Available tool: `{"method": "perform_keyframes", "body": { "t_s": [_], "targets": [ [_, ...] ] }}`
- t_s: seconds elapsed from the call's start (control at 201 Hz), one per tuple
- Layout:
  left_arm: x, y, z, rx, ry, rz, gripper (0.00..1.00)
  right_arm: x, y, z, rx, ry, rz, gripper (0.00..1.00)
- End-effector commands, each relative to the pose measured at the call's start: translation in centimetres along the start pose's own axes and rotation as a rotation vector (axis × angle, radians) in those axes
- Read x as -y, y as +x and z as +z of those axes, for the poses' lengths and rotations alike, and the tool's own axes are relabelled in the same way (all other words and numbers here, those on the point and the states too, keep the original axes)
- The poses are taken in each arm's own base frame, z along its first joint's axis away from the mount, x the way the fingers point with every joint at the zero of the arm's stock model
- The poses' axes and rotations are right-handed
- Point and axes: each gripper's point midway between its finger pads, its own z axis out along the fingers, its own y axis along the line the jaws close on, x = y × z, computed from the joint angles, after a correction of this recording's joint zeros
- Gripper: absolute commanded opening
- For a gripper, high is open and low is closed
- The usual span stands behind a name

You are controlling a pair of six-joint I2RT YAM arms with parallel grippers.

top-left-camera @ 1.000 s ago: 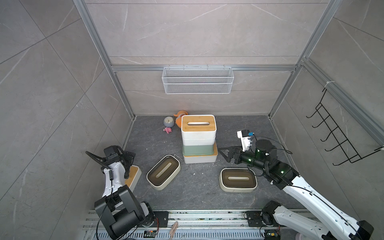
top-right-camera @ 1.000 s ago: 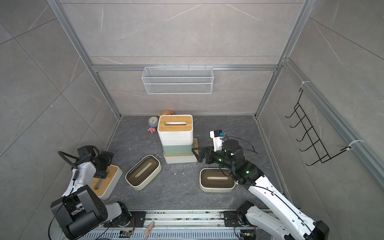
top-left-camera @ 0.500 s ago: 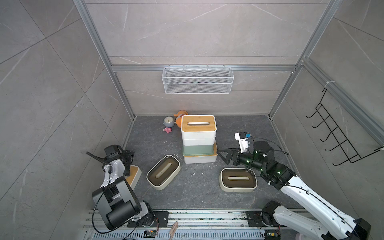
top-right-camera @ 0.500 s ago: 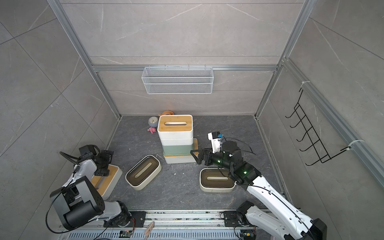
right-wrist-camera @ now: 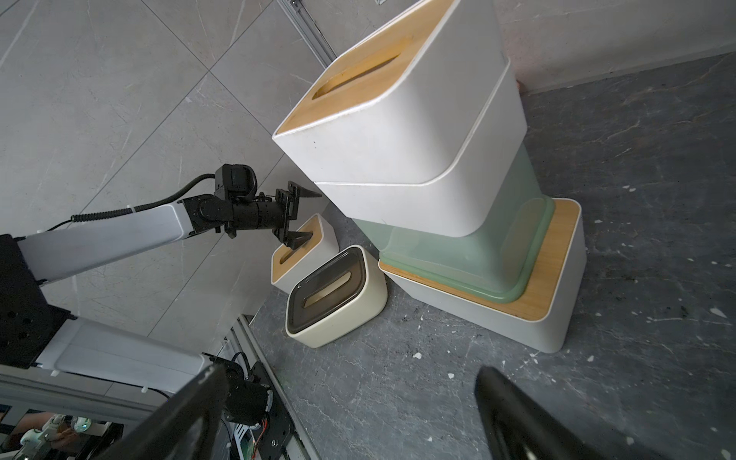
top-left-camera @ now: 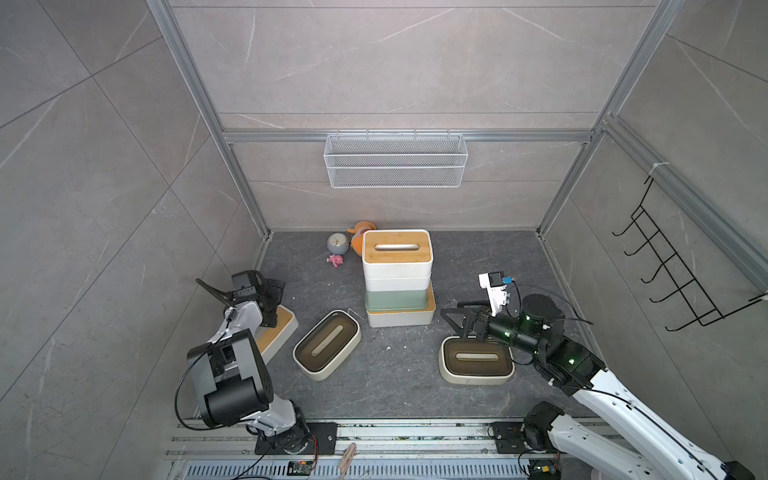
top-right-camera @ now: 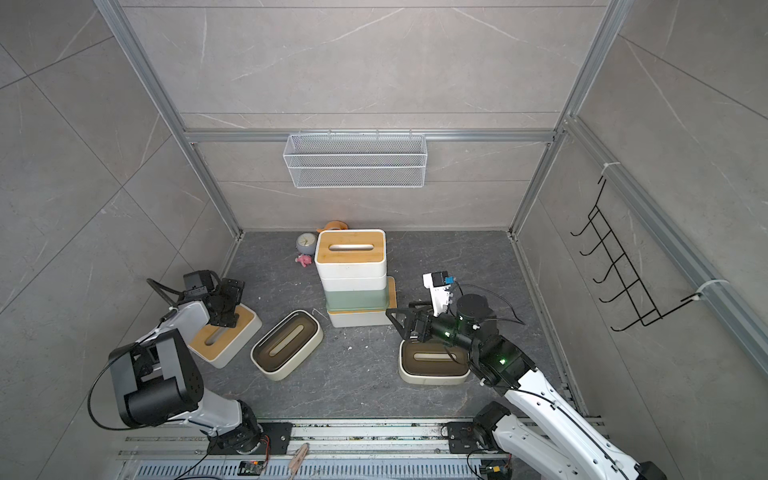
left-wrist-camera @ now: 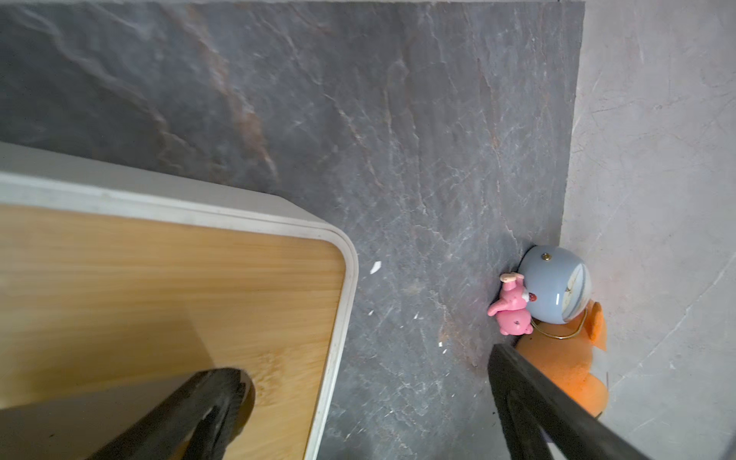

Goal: Stack the tissue boxes
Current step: Move the tissue box to the center of the board.

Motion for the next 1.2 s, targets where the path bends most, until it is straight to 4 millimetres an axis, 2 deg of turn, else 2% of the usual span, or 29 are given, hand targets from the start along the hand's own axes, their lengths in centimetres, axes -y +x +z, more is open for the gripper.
{"method": "perform_keyframes", "body": {
  "t_s": [0.0,0.16,0.274,0.344,0.409,0.489,0.603,0.748,0.852,0.967,1.087,1.196],
  "targets": [
    [2.2,1.5,2.8,-0.064,0.038,-0.023,0.99,-0.2,0.5,-0.2,-0.015,-0.008,-0.018,1.00],
    [6.0,1.9,5.9,-0.105,0.085,0.014,0.99,-0.5,0.1,-0.1,-0.004,-0.026,-0.004,1.00],
    [8.6,1.8,7.3,-0.137,0.130,0.055,0.99,-0.7,-0.2,0.0,0.006,-0.033,0.001,1.00],
    [9.5,1.7,7.1,-0.163,0.130,0.105,0.99,-0.9,-0.4,0.1,0.012,-0.038,-0.001,1.00],
    [9.8,1.5,5.5,-0.149,0.089,0.222,0.98,-1.3,-0.7,-0.1,0.023,-0.053,-0.015,1.00],
    [9.3,1.2,2.6,-0.112,0.030,0.375,0.98,-1.3,-0.9,-0.2,0.049,-0.061,-0.040,1.00],
    [7.1,0.6,-1.3,-0.054,-0.068,0.565,0.99,-1.1,-0.8,0.0,0.088,-0.079,-0.062,1.00],
    [4.1,0.5,-3.5,-0.015,-0.149,0.704,0.98,-1.9,-1.0,0.4,0.113,-0.143,-0.063,1.00],
    [2.1,-0.3,-4.0,0.014,-0.240,0.790,0.98,-1.7,-0.4,0.6,0.099,-0.153,-0.045,1.00],
    [1.2,-2.1,-3.2,0.036,-0.333,0.840,0.99,-1.2,0.8,0.8,0.061,-0.144,-0.029,1.00],
    [1.1,-4.0,-1.0,0.023,-0.385,0.844,0.98,-1.2,1.7,0.2,0.032,-0.142,-0.015,1.00],
    [1.8,-5.8,-0.3,0.050,-0.341,0.839,0.98,-1.0,3.1,-0.4,-0.019,-0.137,-0.016,1.00]
  ]
}}
